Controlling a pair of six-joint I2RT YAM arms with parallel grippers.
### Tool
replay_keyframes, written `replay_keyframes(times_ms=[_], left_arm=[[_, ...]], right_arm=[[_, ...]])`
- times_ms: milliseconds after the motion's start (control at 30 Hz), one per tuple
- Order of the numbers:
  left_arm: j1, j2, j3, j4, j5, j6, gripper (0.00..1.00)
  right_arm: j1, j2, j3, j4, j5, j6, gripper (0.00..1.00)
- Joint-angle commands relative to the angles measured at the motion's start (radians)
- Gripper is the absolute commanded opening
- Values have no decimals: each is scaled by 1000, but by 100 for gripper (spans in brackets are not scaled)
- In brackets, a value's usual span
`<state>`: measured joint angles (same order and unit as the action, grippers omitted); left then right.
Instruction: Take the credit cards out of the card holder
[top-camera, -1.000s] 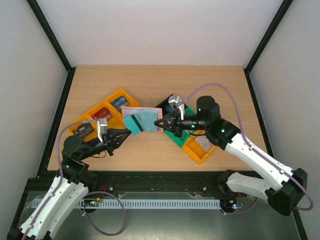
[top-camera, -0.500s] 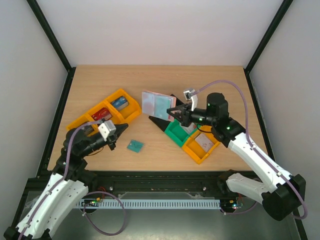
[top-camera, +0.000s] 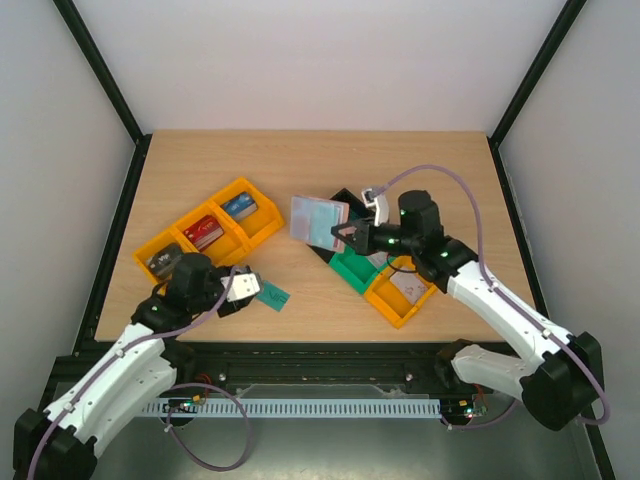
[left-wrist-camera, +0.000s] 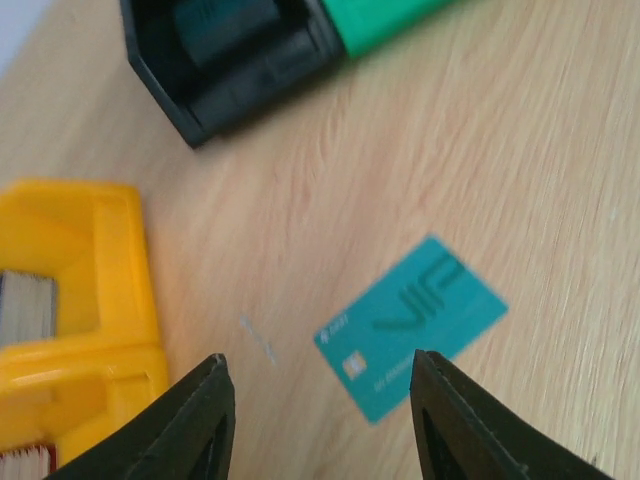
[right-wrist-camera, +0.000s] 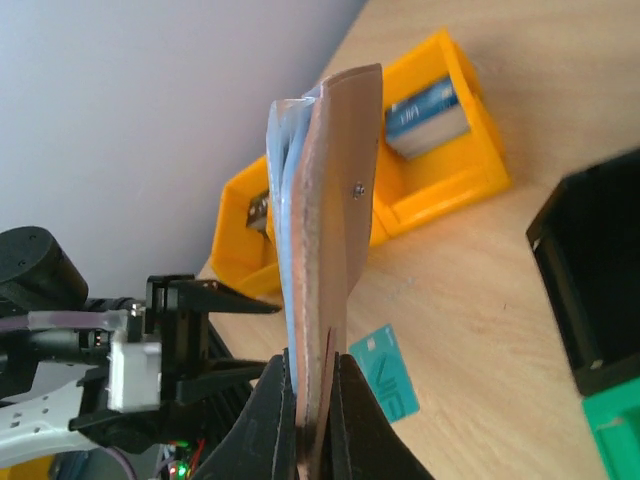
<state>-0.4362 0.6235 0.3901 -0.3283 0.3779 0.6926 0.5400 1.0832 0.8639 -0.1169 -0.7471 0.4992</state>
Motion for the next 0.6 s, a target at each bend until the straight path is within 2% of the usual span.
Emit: replay_keyframes(times_ms=[0,67,200,333,467,567], left_arm=[[-24,53,-51,-12,-144,245,54],[-57,97,-57,14,-183,251,57],[-107,220,-21,100,-278,155,57],[-140,342,49,95,-299,6,57],[-148,484,111,74,-286,-65,58],[-149,577,178,15,-309,-86,58]], right_arm=[[86,45,-54,39,129,131,2],[92,70,-54,29,164,131,2],[64,78,2,27,183,121,2],[-108,60,25,90,125,132,2],[-296,130,37,109,27,163,2],[-363,186,47,101,-38,144,2]])
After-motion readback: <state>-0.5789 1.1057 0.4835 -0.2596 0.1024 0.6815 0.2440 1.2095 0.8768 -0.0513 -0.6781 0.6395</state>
